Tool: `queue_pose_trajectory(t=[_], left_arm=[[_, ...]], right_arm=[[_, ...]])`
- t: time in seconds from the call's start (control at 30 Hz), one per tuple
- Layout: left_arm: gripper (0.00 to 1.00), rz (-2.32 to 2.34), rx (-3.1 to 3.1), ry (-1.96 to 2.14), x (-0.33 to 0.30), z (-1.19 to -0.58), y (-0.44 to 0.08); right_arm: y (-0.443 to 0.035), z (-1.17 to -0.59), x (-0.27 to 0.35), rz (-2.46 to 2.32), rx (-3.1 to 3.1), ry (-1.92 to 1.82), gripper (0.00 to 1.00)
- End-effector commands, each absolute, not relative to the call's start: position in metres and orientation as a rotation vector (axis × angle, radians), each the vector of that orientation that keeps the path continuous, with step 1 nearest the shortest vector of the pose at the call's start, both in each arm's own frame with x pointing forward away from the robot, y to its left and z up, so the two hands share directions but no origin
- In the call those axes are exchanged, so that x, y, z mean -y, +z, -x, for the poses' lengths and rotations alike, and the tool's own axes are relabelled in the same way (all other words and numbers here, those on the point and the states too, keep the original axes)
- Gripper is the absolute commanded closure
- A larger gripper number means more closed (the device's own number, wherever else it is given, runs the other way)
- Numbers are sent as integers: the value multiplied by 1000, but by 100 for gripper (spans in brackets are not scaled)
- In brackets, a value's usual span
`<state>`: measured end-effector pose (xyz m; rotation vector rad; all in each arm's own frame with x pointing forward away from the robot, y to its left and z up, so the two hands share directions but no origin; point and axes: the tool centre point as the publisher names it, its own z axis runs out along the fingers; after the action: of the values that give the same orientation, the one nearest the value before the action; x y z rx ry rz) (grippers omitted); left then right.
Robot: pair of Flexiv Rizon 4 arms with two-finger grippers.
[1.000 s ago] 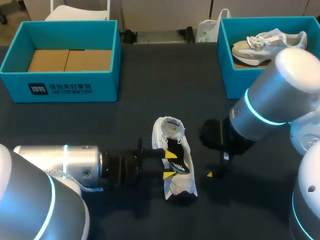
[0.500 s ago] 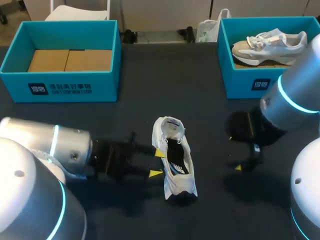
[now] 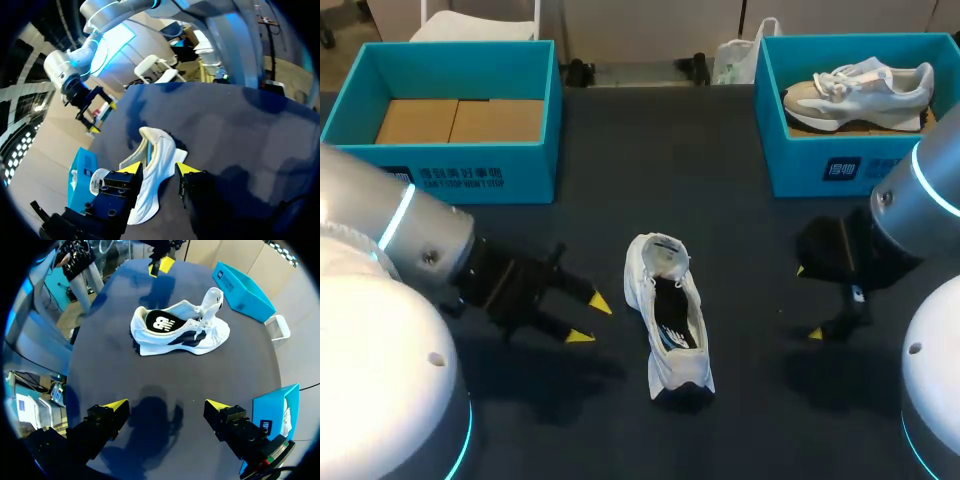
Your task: Take the shoe out of the shoebox, open the shoe tongue, remove and reinsert the insole, then place the shoe into the shoebox
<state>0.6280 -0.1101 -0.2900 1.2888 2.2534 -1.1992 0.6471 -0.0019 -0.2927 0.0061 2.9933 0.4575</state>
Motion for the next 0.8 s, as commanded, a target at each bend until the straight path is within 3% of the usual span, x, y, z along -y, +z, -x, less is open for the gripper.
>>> queue_pose_trajectory(t=[0.03,0.13,0.27,0.8], left_arm=[[74,-1631,-2438,-1082,71,-636,-254],[100,-1717,-2453,-1060,67,-641,-249],[100,-1824,-2467,-995,62,-647,-243],[100,-1898,-2448,-1005,62,-651,-241]], right_arm=[[-285,-651,21,-30,-2984,407,0],[-274,-653,45,-43,-2976,378,0],[-274,-653,69,-96,-3016,344,0],[-274,-653,69,-96,-3016,344,0]])
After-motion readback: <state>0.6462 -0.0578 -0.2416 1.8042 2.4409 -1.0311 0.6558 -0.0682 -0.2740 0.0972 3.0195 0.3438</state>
